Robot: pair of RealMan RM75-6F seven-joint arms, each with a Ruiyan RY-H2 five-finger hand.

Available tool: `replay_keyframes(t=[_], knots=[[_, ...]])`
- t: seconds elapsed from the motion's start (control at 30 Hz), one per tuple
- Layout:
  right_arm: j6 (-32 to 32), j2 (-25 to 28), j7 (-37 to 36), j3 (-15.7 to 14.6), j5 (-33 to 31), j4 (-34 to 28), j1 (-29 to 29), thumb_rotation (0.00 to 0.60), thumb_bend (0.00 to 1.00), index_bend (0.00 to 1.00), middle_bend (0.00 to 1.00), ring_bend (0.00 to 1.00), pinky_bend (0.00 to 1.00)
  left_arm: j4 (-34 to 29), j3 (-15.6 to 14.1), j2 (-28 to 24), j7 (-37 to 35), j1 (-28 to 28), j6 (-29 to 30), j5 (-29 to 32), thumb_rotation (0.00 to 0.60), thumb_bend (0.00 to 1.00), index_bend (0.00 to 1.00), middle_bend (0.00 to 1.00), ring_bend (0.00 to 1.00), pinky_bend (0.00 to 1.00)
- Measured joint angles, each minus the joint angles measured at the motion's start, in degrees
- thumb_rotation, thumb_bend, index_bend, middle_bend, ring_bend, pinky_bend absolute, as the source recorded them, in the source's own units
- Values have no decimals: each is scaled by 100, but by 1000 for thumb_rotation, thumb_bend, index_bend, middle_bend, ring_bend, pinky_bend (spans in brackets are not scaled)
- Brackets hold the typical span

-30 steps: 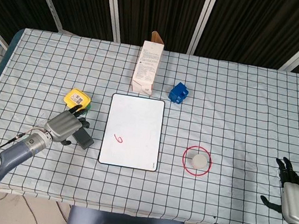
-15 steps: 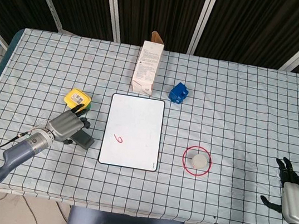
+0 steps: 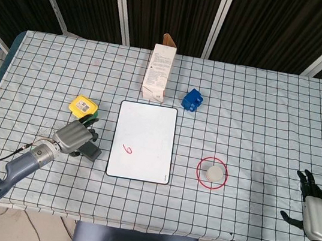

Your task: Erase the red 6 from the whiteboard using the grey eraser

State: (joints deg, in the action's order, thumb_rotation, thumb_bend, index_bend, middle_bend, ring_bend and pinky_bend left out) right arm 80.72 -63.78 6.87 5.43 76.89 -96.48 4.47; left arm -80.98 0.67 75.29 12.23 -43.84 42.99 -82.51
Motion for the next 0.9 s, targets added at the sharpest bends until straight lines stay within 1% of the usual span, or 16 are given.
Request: replay_keyframes(t=[0.43, 0.57, 0.9], knots=[[-19, 16, 3, 0, -38, -33, 2, 600, 0, 99, 73, 228, 265, 42, -51, 53, 196, 35, 107, 109, 600, 144, 386, 380, 0, 0], [-53, 28, -15, 0, -74, -62, 3, 600, 0, 98, 84, 243, 265, 66, -66, 86, 240, 17, 103, 106, 600, 147, 393, 387, 0, 0], [-74, 48, -58, 12, -126, -101, 3, 600, 0, 99, 84, 244, 266, 74, -97, 136, 369, 1, 140, 115, 600, 207, 432, 433, 0, 0]])
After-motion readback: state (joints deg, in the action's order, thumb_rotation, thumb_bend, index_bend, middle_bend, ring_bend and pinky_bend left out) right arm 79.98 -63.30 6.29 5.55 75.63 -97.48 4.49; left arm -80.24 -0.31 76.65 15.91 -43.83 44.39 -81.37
